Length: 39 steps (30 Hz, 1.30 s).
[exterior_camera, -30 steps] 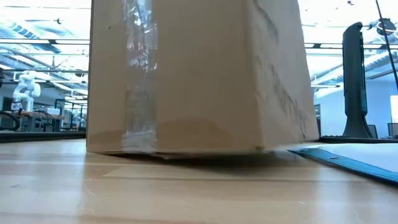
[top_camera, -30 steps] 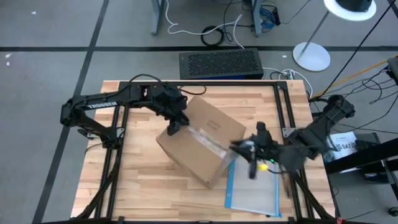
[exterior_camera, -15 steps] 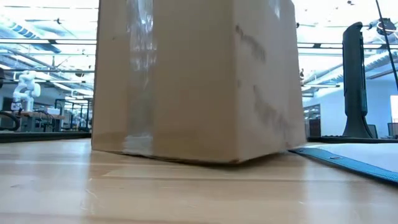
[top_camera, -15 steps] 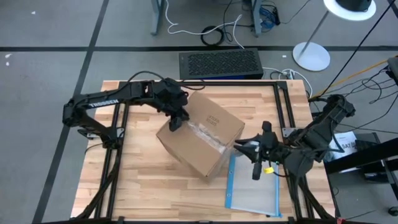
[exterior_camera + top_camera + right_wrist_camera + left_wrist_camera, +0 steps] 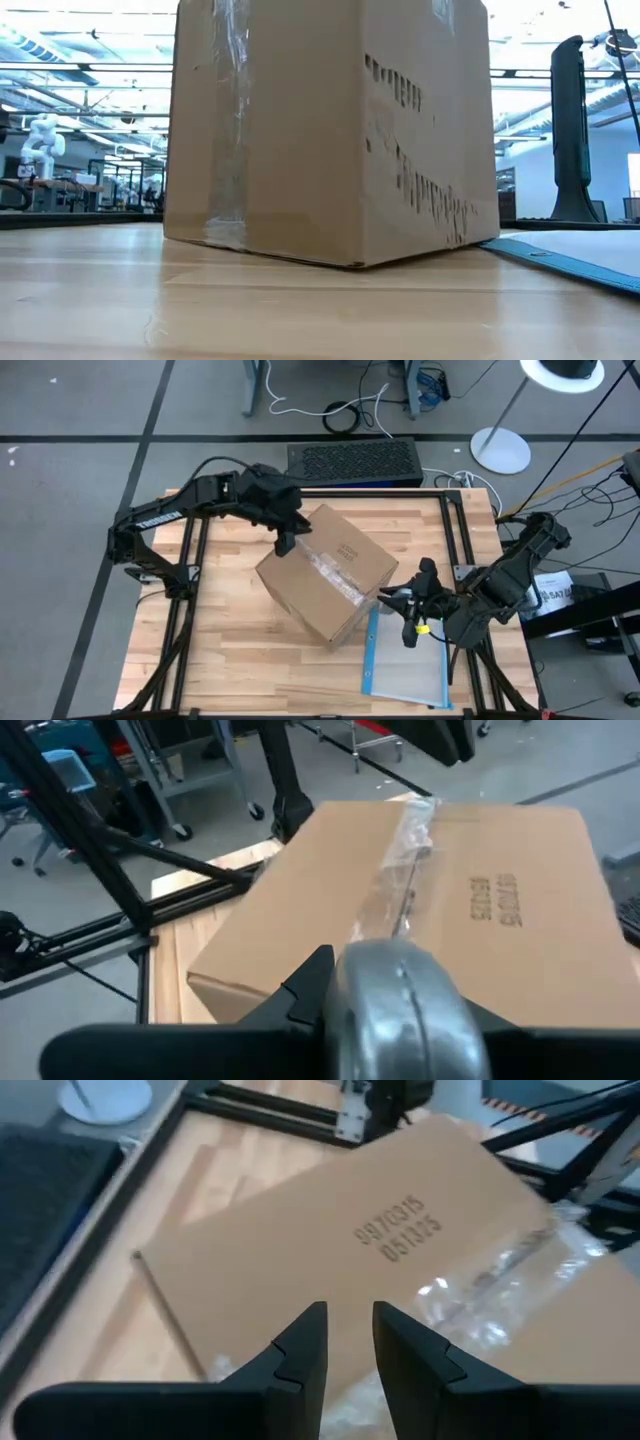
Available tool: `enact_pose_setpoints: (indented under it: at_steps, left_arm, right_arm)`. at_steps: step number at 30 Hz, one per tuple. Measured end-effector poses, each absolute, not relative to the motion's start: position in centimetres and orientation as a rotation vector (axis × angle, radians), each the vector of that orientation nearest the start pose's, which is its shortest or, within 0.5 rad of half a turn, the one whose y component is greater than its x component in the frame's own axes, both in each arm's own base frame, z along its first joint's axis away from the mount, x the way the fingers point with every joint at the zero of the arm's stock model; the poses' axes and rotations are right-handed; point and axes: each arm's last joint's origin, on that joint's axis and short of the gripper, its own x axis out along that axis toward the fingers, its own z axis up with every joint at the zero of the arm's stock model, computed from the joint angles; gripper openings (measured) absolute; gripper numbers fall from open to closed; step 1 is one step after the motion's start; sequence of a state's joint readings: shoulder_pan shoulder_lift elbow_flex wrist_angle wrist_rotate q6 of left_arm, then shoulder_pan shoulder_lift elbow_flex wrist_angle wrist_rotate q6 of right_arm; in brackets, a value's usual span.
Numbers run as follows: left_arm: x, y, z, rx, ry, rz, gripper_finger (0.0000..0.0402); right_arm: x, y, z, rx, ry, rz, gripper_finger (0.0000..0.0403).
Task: Unpack boxes
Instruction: Open the cardboard box using the gray cutter
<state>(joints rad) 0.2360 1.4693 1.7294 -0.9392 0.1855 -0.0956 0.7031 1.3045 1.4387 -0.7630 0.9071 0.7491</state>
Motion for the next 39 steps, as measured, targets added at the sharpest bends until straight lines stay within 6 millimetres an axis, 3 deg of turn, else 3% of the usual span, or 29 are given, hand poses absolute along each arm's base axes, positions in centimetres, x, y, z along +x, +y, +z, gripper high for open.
enact_pose_setpoints:
  at_steps: [6, 10, 15, 24, 34, 36, 39]
  left_arm:
    - [28.4, 4.1, 40.3, -0.347, 0.823, -0.032, 0.0089]
    - [27.7, 3.4, 39.6, -0.301, 0.928, 0.047, 0.0089]
    - [28.1, 4.4, 39.0, -0.239, 0.967, 0.102, 0.0088]
    - [30.8, 6.9, 36.8, -0.16, 0.995, 0.112, 0.0088]
    - [29.7, 10.3, 37.8, -0.187, 0.921, 0.202, 0.0088]
    - [29.4, 10.2, 38.5, -0.204, 0.909, 0.211, 0.0088]
    - [29.2, 8.7, 39.4, -0.208, 0.895, 0.176, 0.0088]
  right_arm:
    - [21.5, 13.9, 40.0, 0.263, 0.368, -0.319, 0.0059]
    - [22.7, 13.6, 39.7, 0.269, 0.398, -0.282, 0.0059]
    - [26.1, 13.3, 39.8, 0.261, 0.343, -0.181, 0.0059]
    - [31.2, 11.2, 39.1, 0.236, 0.262, -0.058, 0.0059]
    - [34.9, 7.2, 39.5, 0.247, 0.088, 0.046, 0.0059]
    - [34.8, 7.2, 39.9, 0.228, 0.076, 0.075, 0.0059]
    - [33.0, 8.0, 41.8, 0.157, 0.062, 0.131, 0.0059]
